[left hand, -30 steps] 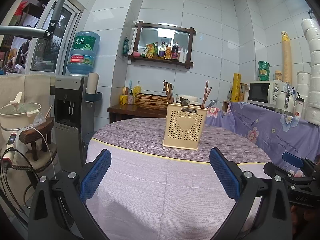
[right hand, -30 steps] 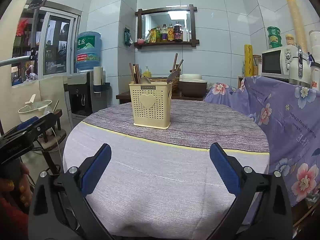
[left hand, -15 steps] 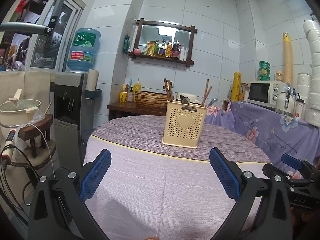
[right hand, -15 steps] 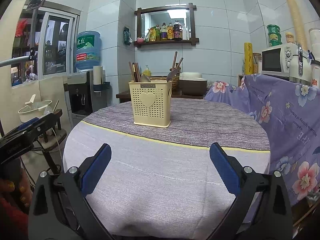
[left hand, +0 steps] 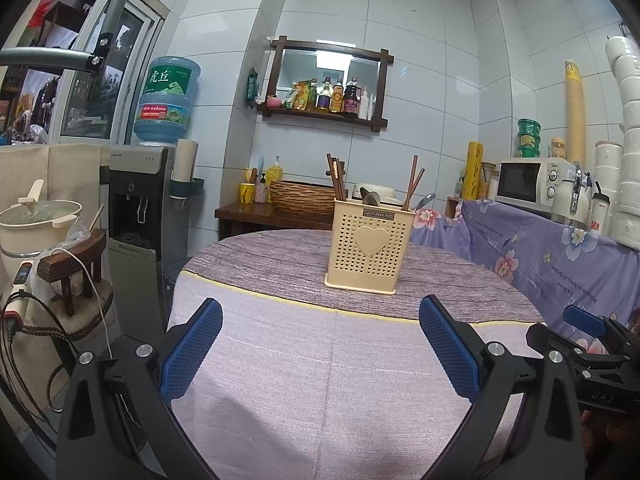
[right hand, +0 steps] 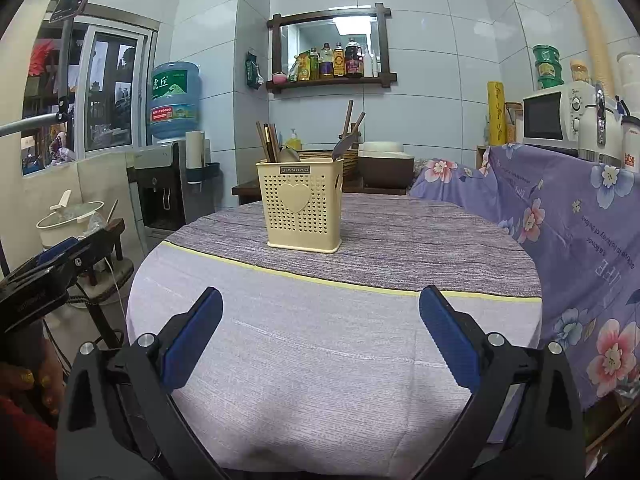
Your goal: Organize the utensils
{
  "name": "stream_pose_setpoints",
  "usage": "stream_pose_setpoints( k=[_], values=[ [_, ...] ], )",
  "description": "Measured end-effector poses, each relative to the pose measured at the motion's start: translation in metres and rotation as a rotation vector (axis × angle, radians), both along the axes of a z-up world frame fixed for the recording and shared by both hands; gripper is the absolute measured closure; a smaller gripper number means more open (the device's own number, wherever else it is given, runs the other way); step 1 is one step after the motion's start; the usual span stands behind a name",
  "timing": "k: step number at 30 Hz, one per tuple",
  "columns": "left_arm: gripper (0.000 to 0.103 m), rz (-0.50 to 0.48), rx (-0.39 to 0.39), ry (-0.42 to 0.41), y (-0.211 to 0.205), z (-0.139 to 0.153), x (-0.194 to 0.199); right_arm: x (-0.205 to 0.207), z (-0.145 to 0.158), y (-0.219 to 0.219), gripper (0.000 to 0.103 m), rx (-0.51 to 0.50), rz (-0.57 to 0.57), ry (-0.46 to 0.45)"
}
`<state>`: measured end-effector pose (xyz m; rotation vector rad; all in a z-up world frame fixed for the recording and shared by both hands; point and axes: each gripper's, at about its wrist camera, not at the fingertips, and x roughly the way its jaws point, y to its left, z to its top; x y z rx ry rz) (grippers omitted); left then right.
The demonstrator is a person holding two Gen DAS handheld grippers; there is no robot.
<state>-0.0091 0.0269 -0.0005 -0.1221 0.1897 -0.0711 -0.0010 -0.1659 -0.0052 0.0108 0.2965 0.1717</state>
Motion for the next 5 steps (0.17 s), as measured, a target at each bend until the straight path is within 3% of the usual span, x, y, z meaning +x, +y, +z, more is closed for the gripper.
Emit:
stream_pose_setpoints(
  k=[5],
  values=[
    [0.005,-0.005,0.003,0.004,-0.0003,-0.0009,0.0004,-0.0006,0.0004,0.0023,0.006,0.0,-0.003,-0.002]
  ],
)
